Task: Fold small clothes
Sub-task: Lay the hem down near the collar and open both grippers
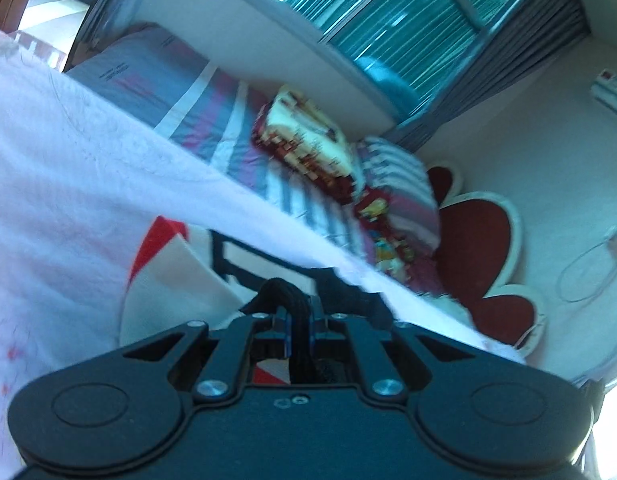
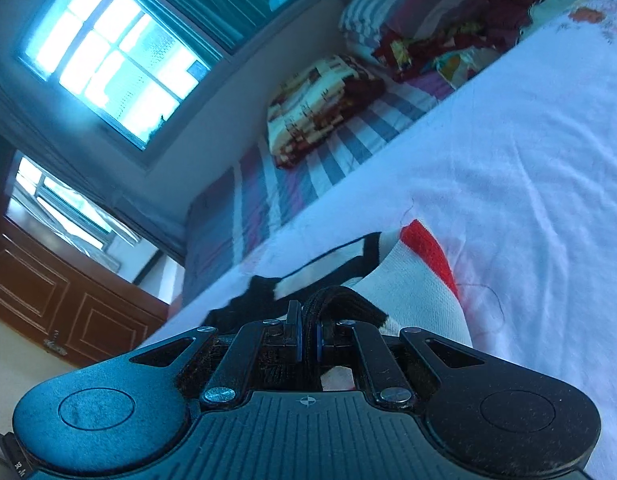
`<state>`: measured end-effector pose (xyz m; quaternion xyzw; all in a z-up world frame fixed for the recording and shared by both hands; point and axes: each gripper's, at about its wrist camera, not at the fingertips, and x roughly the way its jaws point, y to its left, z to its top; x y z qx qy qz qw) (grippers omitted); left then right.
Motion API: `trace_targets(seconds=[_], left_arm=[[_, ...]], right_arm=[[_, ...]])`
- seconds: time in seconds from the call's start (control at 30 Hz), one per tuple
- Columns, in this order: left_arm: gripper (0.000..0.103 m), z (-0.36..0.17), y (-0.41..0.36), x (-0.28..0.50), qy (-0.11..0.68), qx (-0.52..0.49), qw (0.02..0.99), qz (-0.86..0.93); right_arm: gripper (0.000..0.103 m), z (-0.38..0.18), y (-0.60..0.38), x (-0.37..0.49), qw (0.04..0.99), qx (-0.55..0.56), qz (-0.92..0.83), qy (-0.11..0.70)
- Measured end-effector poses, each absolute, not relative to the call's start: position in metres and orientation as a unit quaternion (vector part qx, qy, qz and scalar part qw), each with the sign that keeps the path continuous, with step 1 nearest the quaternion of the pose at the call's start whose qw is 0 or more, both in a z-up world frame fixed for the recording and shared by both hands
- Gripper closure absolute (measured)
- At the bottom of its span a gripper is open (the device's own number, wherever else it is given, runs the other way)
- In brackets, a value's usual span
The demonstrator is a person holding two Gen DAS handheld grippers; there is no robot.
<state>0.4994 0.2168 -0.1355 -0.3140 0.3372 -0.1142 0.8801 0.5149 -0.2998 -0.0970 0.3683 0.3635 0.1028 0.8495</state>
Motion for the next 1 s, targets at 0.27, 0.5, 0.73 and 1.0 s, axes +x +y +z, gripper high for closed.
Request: trace_targets(seconds=[0.27,0.5,0.73,1.0], left_arm=[[0.076,-0.158,0.213,0.535,0.341,-0.288,0.889,-0.106],[0.033,-0.152,0.202,0.534,0.32,-0.252,0.908,-0.097],[0.055,-0.151,0.183,0.549,0.369,-0.167,0.91,-0.086],[0.099,-0.158,0.176,0.547,0.365,-0.113,0.923,-0.038]], right_arm=[[0.097,-0.138,-0.3,0.562,0.843,0.371,0.104,0.375],[0.031,-0.128,-0.303,0.548,0.878,0.345,0.079,0.323],[0.058,-0.119,-0.289,0.55,0.896,0.244,0.119,0.351],[0.1,-0.14,-0.229,0.547,0.92,0.059,0.105,0.373]])
